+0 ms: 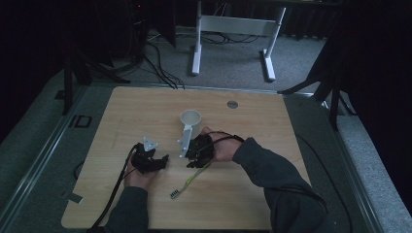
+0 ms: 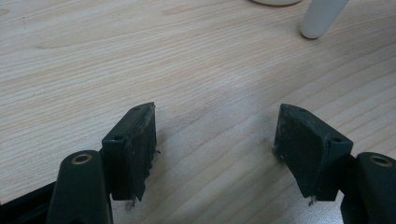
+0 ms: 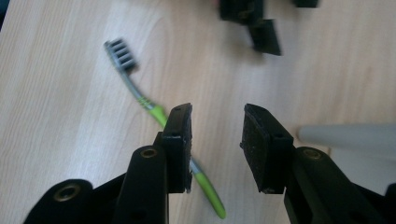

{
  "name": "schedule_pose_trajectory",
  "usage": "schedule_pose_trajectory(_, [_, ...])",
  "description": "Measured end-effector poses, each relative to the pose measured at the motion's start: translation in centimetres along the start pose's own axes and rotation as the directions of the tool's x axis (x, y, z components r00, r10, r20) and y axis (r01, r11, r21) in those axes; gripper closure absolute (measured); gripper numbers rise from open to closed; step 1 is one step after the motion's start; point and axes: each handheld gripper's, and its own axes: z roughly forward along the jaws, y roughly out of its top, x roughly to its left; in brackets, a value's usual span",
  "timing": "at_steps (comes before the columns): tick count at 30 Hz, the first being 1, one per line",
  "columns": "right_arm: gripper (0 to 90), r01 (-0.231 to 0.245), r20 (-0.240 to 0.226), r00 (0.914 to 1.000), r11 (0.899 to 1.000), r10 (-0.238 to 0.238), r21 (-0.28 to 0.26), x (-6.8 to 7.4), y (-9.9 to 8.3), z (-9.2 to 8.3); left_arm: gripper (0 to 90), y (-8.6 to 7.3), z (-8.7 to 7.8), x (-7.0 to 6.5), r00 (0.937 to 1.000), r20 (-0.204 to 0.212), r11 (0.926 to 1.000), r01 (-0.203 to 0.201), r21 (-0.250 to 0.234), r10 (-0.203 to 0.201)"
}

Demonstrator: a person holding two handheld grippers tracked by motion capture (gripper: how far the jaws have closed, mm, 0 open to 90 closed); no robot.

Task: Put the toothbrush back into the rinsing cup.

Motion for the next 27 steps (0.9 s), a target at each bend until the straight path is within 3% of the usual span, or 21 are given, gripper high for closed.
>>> schedule_pose_trajectory(3, [64.4,0.070,-0.023,0.9973,0.996,-0.069,0.046,1.0,0.7,0.9,30.6,0.0,0.0,0.0,1.0000,0.000,1.0000,0.002,-0.002,-0.002])
schedule_pose_trajectory(11, [65.9,0.155,-0.044,0.9876,0.981,-0.151,0.115,2.1,1.4,2.2,30.6,0.0,0.0,0.0,1.0000,0.001,1.0000,0.000,-0.001,0.000])
schedule_pose_trajectory(27, [68.2,0.218,-0.085,0.9748,0.962,-0.206,0.166,3.1,1.5,3.7,30.5,0.0,0.0,-0.1,1.0000,0.002,1.0000,-0.001,-0.002,0.001])
